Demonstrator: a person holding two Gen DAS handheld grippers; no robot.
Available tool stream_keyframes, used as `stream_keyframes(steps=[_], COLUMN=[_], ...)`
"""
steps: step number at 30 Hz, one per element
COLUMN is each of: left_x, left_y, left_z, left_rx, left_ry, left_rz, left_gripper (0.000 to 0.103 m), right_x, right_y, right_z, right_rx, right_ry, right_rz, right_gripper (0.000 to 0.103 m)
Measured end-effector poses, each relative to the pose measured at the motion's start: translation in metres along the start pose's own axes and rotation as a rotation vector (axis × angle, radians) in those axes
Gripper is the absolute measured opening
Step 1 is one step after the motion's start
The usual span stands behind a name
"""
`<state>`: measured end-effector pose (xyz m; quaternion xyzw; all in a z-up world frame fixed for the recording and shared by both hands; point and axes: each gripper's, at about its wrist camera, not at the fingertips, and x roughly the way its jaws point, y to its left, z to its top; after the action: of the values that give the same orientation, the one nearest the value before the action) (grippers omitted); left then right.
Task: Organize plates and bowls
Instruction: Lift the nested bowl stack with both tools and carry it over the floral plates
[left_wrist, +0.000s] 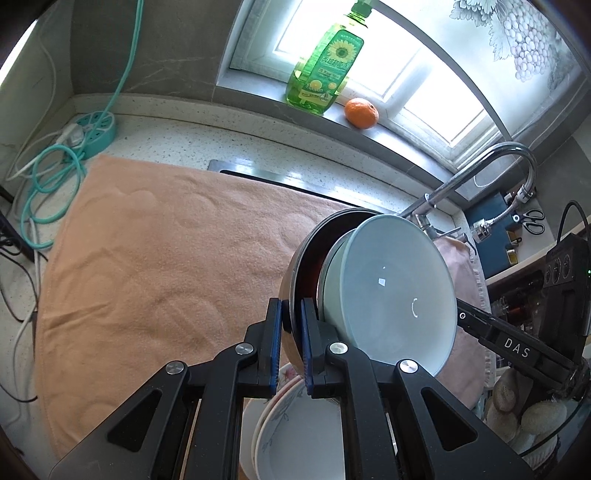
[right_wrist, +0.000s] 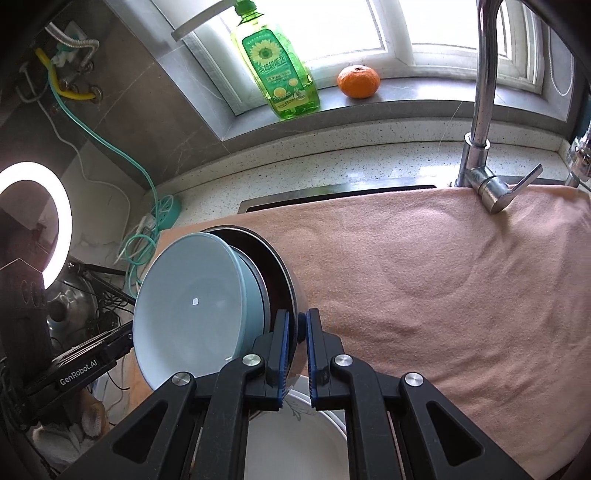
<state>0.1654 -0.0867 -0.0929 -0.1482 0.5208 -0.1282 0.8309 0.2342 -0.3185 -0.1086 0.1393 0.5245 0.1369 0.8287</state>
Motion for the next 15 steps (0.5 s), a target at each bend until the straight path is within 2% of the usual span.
stream_keyframes(steps=[15], left_x=[-0.019], left_y=[-0.012], left_z=[-0.045], left_rx=[-0.027], left_ry=[-0.007], left_rz=[0.009], left_gripper=[0.008], right_x=[-0.03], right_y=[-0.006], right_z=[-0.042], right_rx=[-0.014], right_ry=[0.004], right_rz=[0.036], right_gripper=[0.008])
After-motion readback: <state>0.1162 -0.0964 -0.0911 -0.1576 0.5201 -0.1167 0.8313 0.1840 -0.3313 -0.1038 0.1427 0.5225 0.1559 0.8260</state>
